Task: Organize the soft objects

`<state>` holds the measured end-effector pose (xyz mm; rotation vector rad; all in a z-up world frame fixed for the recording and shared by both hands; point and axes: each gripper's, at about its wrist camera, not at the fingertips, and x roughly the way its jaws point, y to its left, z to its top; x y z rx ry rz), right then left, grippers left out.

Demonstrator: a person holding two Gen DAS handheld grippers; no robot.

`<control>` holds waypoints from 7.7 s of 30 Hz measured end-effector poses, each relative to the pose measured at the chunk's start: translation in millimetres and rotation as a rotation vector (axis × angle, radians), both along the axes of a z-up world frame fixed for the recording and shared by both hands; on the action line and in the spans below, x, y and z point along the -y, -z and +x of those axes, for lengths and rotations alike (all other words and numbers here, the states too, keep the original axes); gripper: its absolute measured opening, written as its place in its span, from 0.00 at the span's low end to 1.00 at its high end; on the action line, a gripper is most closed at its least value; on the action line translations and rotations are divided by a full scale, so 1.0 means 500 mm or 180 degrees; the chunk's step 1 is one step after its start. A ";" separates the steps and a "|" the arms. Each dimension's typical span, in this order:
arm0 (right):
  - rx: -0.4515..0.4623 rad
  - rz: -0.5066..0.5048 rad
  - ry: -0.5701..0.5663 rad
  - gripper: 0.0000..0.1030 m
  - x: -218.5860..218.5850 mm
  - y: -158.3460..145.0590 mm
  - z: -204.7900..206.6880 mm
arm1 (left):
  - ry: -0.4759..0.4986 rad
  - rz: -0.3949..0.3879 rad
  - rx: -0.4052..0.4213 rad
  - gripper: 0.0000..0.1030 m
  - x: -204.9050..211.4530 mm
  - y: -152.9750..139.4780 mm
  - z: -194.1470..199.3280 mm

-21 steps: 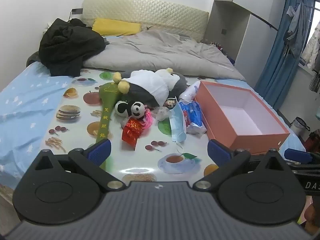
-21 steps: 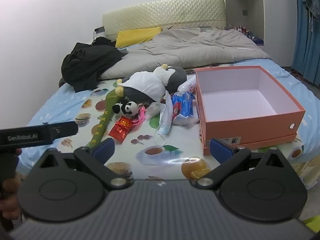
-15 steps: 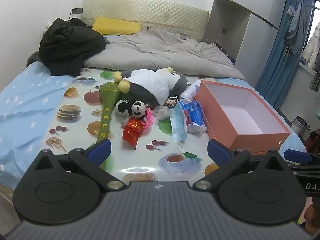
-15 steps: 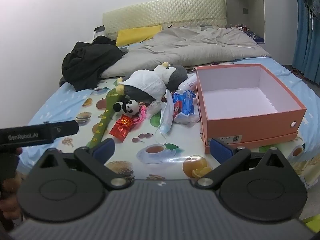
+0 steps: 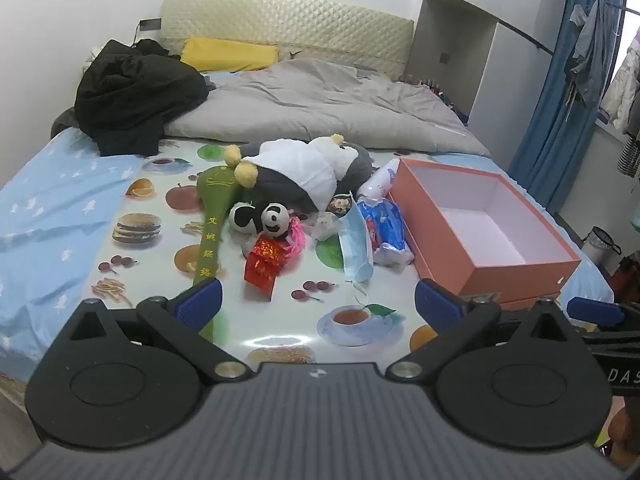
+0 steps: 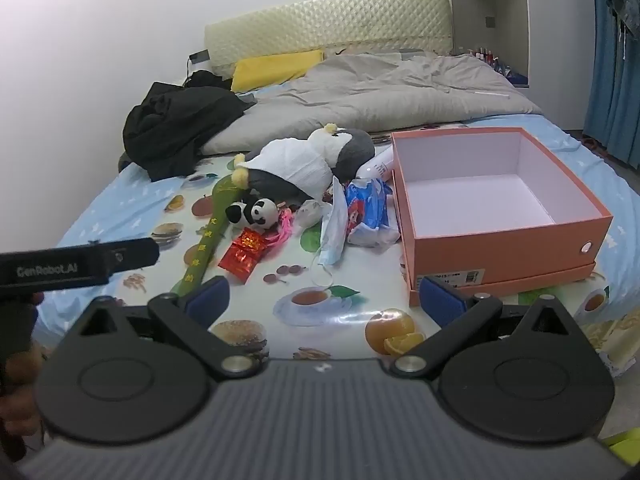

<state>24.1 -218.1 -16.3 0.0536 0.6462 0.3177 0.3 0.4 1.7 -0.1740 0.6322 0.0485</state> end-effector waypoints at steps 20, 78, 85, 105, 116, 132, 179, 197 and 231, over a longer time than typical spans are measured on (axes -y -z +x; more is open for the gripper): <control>-0.0018 0.0046 0.0008 1.00 0.002 0.006 0.006 | 0.0009 0.0016 -0.0005 1.00 0.000 0.000 0.004; -0.0161 0.0218 -0.0055 0.94 0.000 0.110 0.088 | -0.0034 -0.0102 -0.0167 1.00 -0.057 0.131 0.123; -0.0267 0.0162 -0.0255 0.77 -0.042 0.149 0.142 | 0.0118 -0.0196 -0.0151 0.99 -0.085 0.175 0.183; -0.0306 -0.0082 -0.0162 0.73 -0.125 0.251 0.398 | 0.0242 -0.0017 -0.0569 0.84 -0.146 0.308 0.421; -0.0614 0.0094 -0.0144 0.50 -0.137 0.299 0.497 | 0.0447 0.0400 -0.0708 0.63 -0.130 0.366 0.521; -0.0768 0.0112 -0.0170 0.09 -0.150 0.344 0.510 | 0.0432 0.0582 -0.0808 0.56 -0.125 0.404 0.532; -0.0405 0.0122 -0.0030 0.49 -0.062 0.281 0.316 | -0.0163 -0.0235 -0.0710 0.68 -0.101 0.384 0.366; -0.0485 -0.0496 -0.0317 0.47 -0.114 0.373 0.359 | -0.0239 -0.0062 -0.0728 0.68 -0.069 0.412 0.395; -0.0285 -0.0102 -0.0352 0.06 -0.069 0.234 0.332 | 0.0118 -0.0315 -0.0512 0.21 -0.039 0.299 0.366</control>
